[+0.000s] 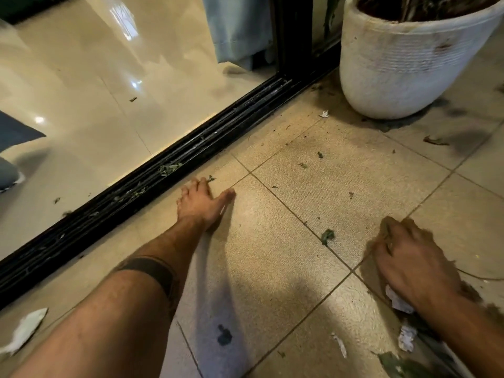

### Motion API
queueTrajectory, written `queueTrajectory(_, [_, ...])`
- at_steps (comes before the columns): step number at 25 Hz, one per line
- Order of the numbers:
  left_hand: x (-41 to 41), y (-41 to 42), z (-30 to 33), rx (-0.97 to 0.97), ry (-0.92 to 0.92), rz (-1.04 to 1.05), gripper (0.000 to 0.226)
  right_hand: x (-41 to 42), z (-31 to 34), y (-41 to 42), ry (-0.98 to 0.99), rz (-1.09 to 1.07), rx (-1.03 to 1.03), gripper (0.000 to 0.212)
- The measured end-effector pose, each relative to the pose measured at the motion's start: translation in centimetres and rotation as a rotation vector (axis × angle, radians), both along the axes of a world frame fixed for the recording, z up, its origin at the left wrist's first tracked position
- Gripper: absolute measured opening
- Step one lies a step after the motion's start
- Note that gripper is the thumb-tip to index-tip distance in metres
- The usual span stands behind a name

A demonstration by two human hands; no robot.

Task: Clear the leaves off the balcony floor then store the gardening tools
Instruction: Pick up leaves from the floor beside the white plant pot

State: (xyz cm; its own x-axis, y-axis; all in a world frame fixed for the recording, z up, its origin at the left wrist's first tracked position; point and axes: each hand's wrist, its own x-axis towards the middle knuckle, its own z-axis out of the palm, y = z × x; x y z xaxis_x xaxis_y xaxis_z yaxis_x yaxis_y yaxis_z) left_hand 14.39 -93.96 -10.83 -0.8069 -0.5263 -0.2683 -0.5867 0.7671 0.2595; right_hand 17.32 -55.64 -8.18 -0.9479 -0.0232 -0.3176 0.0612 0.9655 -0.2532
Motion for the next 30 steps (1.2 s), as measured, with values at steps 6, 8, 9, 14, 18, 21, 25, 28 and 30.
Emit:
queueTrajectory(6, [-0.7,5.0,-0.3,0.061,0.156,-0.338,0.064,1.2,1.5,-4.7,-0.054,0.165,-0.188,0.051])
queueTrajectory(8, [-0.8,4.9,0.2,0.011,0.316,-0.295,0.049,2.0,1.6,-5.6,-0.066,0.251,-0.304,0.052])
queueTrajectory(9, [-0.7,4.6,0.3,-0.077,0.359,-0.212,0.051,2.1,1.4,-5.7,-0.039,0.274,-0.290,0.053])
queueTrajectory(14, [2.2,3.7,-0.1,-0.034,-0.053,0.439,0.103,1.8,-0.3,-3.0,0.017,0.041,-0.048,0.065])
queueTrajectory(18, [3.0,10.3,-1.2,0.033,-0.012,-0.030,0.103,2.5,-1.3,-2.6,-0.027,0.053,0.017,0.066])
queueTrajectory(21, [3.1,14.8,-0.5,0.057,0.107,-0.460,0.088,2.8,-1.3,-2.0,-0.011,0.059,0.011,0.062])
queueTrajectory(25, [0.0,12.7,0.6,-0.033,0.204,-0.317,0.078,2.3,-0.9,-0.3,-0.001,0.055,0.020,0.059])
queueTrajectory(28, [-2.3,8.9,1.0,0.040,-0.029,-0.146,0.094,2.3,-0.8,0.6,0.020,0.036,0.028,0.061])
queueTrajectory(30, [-2.3,9.0,0.9,0.055,-0.097,-0.198,0.097,1.9,-0.6,1.2,0.000,0.064,0.033,0.061])
